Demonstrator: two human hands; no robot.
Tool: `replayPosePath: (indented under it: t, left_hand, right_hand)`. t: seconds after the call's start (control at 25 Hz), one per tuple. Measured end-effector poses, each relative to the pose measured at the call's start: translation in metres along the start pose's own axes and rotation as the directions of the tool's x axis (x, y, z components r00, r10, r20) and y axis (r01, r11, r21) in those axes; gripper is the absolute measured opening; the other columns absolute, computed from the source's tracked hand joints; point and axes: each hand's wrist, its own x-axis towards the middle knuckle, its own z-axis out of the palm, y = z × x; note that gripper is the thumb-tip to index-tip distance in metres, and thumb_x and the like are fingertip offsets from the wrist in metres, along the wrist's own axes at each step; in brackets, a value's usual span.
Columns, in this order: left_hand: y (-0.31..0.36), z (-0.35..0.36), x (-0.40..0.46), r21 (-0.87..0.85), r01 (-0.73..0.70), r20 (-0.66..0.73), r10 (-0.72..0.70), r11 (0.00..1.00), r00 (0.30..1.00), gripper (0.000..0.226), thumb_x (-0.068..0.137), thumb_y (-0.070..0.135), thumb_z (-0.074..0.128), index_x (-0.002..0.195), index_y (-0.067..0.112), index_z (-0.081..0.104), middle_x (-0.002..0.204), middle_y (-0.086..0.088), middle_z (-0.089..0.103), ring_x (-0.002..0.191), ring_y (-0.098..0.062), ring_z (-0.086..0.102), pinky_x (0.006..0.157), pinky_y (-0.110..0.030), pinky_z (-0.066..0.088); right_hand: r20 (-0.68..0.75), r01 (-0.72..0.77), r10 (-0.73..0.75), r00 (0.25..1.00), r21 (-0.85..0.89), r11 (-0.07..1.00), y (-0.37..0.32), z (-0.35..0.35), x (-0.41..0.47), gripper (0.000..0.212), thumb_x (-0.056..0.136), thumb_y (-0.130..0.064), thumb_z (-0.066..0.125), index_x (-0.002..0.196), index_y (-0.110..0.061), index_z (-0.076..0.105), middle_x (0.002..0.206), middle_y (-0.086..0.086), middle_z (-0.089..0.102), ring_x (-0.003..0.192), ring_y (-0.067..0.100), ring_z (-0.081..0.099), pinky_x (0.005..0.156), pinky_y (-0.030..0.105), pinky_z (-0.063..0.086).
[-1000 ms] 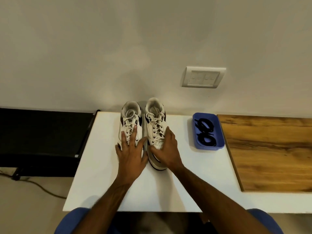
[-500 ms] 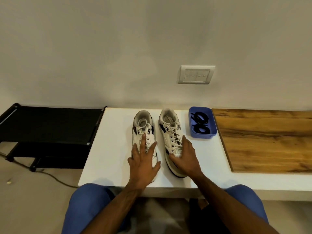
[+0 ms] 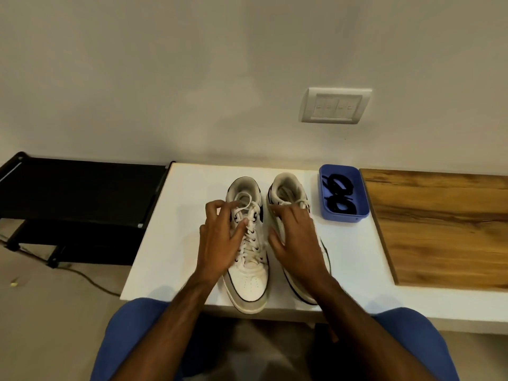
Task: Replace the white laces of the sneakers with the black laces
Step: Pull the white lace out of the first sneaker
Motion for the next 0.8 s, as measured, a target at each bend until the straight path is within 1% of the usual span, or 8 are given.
replayPosePath:
  t: [0.16,0.32,0.44,0.52,0.6,0.68,0.76,0.8]
  left_hand:
    - [0.000,-0.005,0.019,-0.315,0.075,0.033,-0.067,0.946,0.997,0.016,0.090,0.019,0.074,0.098,0.032,0.068,0.110,0.009,0.052,0.088,-0.007,0.063,0.077,-0.026,0.054]
    - [0.005,-0.021,0.034,-0.647,0.208,0.065,-0.219,0.734,0.974,0.006,0.101,0.010,0.057,0.100,0.013,0.061,0.080,-0.008,0.066,0.065,-0.014,0.058,0.061,-0.025,0.047]
    - [0.009,-0.035,0.038,-0.778,0.123,-0.044,-0.248,0.616,0.968,0.008,0.101,0.009,0.055,0.098,0.017,0.057,0.061,0.006,0.053,0.053,-0.008,0.042,0.054,-0.023,0.039]
    - [0.005,-0.047,0.040,-0.833,0.024,-0.161,-0.283,0.552,0.946,0.007,0.095,0.012,0.056,0.098,0.018,0.056,0.062,0.009,0.048,0.052,-0.007,0.036,0.054,-0.023,0.038]
    - [-0.005,-0.058,0.042,-0.865,-0.036,-0.258,-0.382,0.501,0.887,0.008,0.093,0.013,0.053,0.099,0.017,0.057,0.066,0.007,0.047,0.053,-0.007,0.036,0.054,-0.024,0.039]
    - [-0.010,-0.065,0.042,-0.804,-0.031,-0.337,-0.413,0.594,0.846,0.012,0.096,0.014,0.049,0.102,0.014,0.059,0.075,0.006,0.052,0.057,-0.006,0.041,0.054,-0.024,0.039]
    - [-0.010,-0.063,0.040,-0.599,0.103,-0.351,-0.375,0.794,0.858,0.019,0.100,0.015,0.045,0.104,0.013,0.063,0.085,0.007,0.057,0.062,-0.002,0.046,0.058,-0.016,0.039]
    - [-0.014,-0.060,0.039,-0.527,0.173,-0.347,-0.396,0.832,0.850,0.020,0.101,0.013,0.045,0.105,0.013,0.065,0.088,0.007,0.059,0.065,0.001,0.050,0.060,-0.012,0.040]
  right_hand:
    - [0.058,-0.005,0.004,0.998,0.025,1.000,-0.005,0.026,0.038,0.029,0.095,-0.032,0.064,0.121,-0.020,0.065,0.106,-0.004,0.059,0.098,0.012,0.051,0.085,0.035,0.047]
    - [0.096,-0.057,0.041,0.995,0.164,0.985,-0.007,0.023,0.046,0.008,0.094,-0.020,0.063,0.100,-0.023,0.066,0.093,-0.010,0.062,0.087,0.009,0.055,0.077,0.039,0.051]
    - [0.218,-0.263,0.162,0.962,0.599,0.756,-0.011,-0.004,0.053,0.019,0.090,-0.002,0.056,0.099,-0.017,0.063,0.094,0.006,0.066,0.078,0.014,0.061,0.066,0.032,0.053]
    - [0.168,-0.258,0.207,0.964,0.784,0.565,-0.009,-0.025,0.056,0.022,0.088,0.002,0.055,0.100,-0.015,0.061,0.096,0.016,0.064,0.075,0.014,0.058,0.062,0.023,0.047]
    - [0.083,-0.220,0.299,0.951,0.859,0.462,-0.002,-0.039,0.057,0.022,0.091,0.007,0.054,0.101,-0.011,0.058,0.087,0.002,0.067,0.071,0.011,0.059,0.061,0.022,0.046]
    - [0.018,-0.219,0.386,0.922,0.847,0.485,0.007,-0.044,0.056,0.019,0.095,0.009,0.051,0.104,-0.006,0.058,0.079,-0.009,0.064,0.062,0.005,0.054,0.057,0.021,0.044]
    - [-0.024,-0.262,0.415,0.909,0.742,0.617,0.015,-0.045,0.053,0.016,0.097,0.001,0.054,0.107,-0.008,0.062,0.080,-0.008,0.061,0.063,0.006,0.049,0.058,0.023,0.043]
    - [-0.045,-0.287,0.442,0.896,0.702,0.652,0.020,-0.044,0.052,0.016,0.097,-0.003,0.055,0.107,-0.011,0.064,0.081,-0.007,0.061,0.066,0.008,0.049,0.060,0.025,0.044]
